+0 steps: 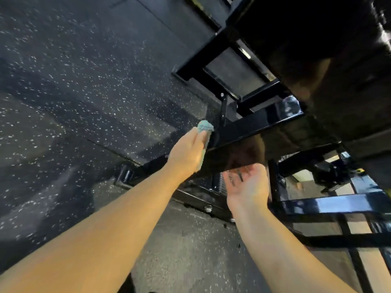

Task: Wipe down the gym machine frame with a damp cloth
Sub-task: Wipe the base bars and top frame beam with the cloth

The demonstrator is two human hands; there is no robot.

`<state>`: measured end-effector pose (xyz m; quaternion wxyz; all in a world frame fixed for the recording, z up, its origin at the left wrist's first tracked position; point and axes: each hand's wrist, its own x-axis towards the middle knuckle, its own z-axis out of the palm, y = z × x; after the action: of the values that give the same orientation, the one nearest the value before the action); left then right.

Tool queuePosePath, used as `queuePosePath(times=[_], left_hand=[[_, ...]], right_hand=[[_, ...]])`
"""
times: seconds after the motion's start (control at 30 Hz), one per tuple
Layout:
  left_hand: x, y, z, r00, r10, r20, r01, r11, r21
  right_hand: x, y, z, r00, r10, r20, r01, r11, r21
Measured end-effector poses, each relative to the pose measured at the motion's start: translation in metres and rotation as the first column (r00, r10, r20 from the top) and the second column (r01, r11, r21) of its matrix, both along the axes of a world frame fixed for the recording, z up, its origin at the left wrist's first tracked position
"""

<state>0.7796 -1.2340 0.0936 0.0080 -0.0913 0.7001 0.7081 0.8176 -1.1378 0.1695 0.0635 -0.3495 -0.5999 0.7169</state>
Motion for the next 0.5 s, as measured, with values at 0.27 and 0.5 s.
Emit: queuePosePath(times=[0.27,0.5], left_hand=[[0.004,-0.003,0.019,0.98,-0.084,0.182,0.05,0.982,0.18],[0.001,0.005,0.03,0.875,0.113,0.471,-0.153,0.987,0.047]], right_hand=[[0.017,-0.017,-0.025,0.975,0.064,-0.212,-0.086,0.992,-0.097],[0.017,-0.011,-0.018,0.959,0.186,-0.213,-0.191,0.982,-0.003]])
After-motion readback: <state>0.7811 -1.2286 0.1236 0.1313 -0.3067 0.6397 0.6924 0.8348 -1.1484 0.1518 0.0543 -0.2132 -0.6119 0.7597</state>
